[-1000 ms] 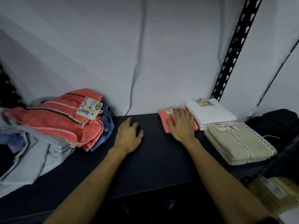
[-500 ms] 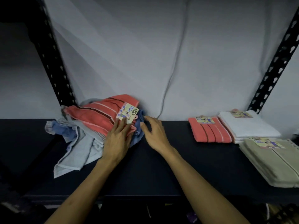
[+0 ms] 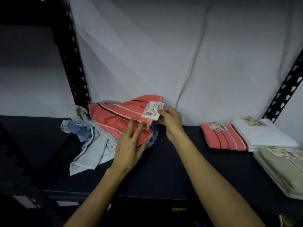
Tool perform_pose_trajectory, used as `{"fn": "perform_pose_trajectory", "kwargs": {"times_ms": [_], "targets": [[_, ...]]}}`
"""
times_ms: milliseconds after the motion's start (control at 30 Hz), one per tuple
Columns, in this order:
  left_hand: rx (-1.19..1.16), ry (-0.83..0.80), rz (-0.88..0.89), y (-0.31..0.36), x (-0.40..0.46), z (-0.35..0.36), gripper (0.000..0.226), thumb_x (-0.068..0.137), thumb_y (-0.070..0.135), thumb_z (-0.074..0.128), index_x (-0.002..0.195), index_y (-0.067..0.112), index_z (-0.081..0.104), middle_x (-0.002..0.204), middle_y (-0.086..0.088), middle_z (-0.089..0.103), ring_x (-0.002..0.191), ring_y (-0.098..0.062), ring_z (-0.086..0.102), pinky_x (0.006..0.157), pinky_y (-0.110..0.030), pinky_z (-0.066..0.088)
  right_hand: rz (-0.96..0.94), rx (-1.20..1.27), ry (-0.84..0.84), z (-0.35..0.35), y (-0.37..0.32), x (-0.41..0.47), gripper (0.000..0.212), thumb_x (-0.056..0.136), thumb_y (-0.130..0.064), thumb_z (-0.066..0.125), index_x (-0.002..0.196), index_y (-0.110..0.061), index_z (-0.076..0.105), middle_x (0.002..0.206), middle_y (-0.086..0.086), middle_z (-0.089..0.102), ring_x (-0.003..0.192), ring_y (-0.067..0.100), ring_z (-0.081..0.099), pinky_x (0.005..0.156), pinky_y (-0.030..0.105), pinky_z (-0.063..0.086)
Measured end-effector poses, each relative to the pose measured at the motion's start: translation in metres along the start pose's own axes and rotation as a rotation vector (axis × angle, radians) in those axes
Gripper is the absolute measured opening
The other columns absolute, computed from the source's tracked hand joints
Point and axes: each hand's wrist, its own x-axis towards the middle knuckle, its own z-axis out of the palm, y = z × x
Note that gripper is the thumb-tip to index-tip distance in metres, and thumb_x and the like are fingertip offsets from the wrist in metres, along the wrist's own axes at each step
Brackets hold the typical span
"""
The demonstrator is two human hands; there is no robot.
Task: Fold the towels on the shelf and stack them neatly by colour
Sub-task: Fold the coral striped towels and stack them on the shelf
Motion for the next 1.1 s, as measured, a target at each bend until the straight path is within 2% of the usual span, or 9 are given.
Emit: {"fn": "perform_pose_trajectory", "kwargs": {"times_ms": [100,200,400,567,700,767,867,1000,1100], "targets": [[0.05,0.025,-0.066,0.004,0.007,-0.004,0.098,0.084,0.039,0.076,0.161,0.028,0.016,0.17,-0.008,0.004,0.132,-0.038,0.044,0.102,-0.049,0.043,-0.038,0.05,0.031,-0.047,-0.029,-0.015,0.024,0.094,-0.002,0.059,0.072,-0.009,0.052,0.091,0.019,0.076,0.084,0.031,0.075,0.067,0.041,0.061],[0.23,-0.012,-0.059,0.013,0.014,0.001,0.104,0.073,0.052,0.079,0.159,0.029,0.024,0.165,-0.009,0.023,0.128,-0.037,0.041,0.102,-0.053,0.039,-0.01,-0.004,0.038,-0.105,-0.056,-0.032,0.017,0.094,-0.001,0.055,0.077,-0.007,0.055,0.086,0.018,0.075,0.074,0.027,0.074,0.057,0.033,0.057],[0.204,-0.057,0.156,0.041,0.022,0.022,0.029,0.091,0.039,0.066,0.117,0.025,0.069,0.107,0.005,0.074,0.094,-0.022,0.054,0.081,-0.037,0.029,0.095,-0.139,0.154,-0.196,-0.077,-0.038,0.005,0.088,-0.004,0.062,0.092,-0.004,0.061,0.08,0.017,0.069,0.059,0.025,0.064,0.057,0.031,0.053],[-0.195,-0.328,-0.078,0.1,0.017,0.028,0.031,0.084,0.045,0.076,0.109,0.027,0.073,0.088,0.012,0.063,0.096,-0.019,0.057,0.087,-0.034,0.04,0.172,-0.148,0.198,-0.22,-0.051,-0.022,0.029,0.091,-0.009,0.067,0.114,0.008,0.064,0.105,0.024,0.071,0.089,0.032,0.067,0.075,0.038,0.056],[-0.089,-0.421,-0.167,0.106,0.008,0.041,0.054,0.08,0.066,0.07,0.118,0.028,0.067,0.103,0.005,0.061,0.109,-0.024,0.055,0.096,-0.04,0.044,0.172,-0.12,0.092,-0.209,-0.028,-0.038,0.027,0.095,-0.016,0.066,0.117,-0.002,0.066,0.112,0.018,0.073,0.109,0.034,0.069,0.098,0.049,0.053],[-0.043,-0.403,-0.239,0.097,0.006,0.043,0.065,0.078,0.075,0.064,0.122,0.027,0.063,0.119,-0.002,0.057,0.116,-0.026,0.052,0.099,-0.042,0.043,0.051,-0.203,0.138,-0.207,-0.012,-0.057,0.022,0.092,-0.013,0.07,0.114,-0.013,0.066,0.115,0.009,0.073,0.112,0.025,0.069,0.096,0.041,0.056],[-0.092,-0.431,-0.315,0.085,0.007,0.044,0.059,0.079,0.075,0.063,0.105,0.021,0.067,0.105,-0.004,0.066,0.102,-0.027,0.062,0.084,-0.041,0.051,-0.049,-0.418,0.295,-0.198,0.019,-0.101,0.057,0.088,-0.018,0.075,0.139,-0.017,0.051,0.13,-0.005,0.059,0.12,0.009,0.059,0.101,0.03,0.049],[-0.28,-0.455,-0.35,0.088,0.009,0.046,0.037,0.083,0.058,0.072,0.083,0.021,0.064,0.076,0.002,0.066,0.076,-0.02,0.064,0.067,-0.036,0.049,-0.21,-0.646,0.344,-0.165,0.055,-0.163,0.026,0.084,-0.034,0.075,0.107,-0.03,0.064,0.108,-0.009,0.064,0.106,0.015,0.058,0.098,0.043,0.048],[-0.442,-0.538,-0.407,0.091,0.011,0.044,0.038,0.078,0.058,0.077,0.082,0.022,0.065,0.073,0.007,0.067,0.071,-0.013,0.062,0.067,-0.033,0.05,-0.256,-0.808,0.163,-0.135,0.07,-0.186,0.047,0.074,-0.068,0.066,0.106,-0.033,0.067,0.108,-0.017,0.062,0.108,0.008,0.054,0.099,0.038,0.042]]}}
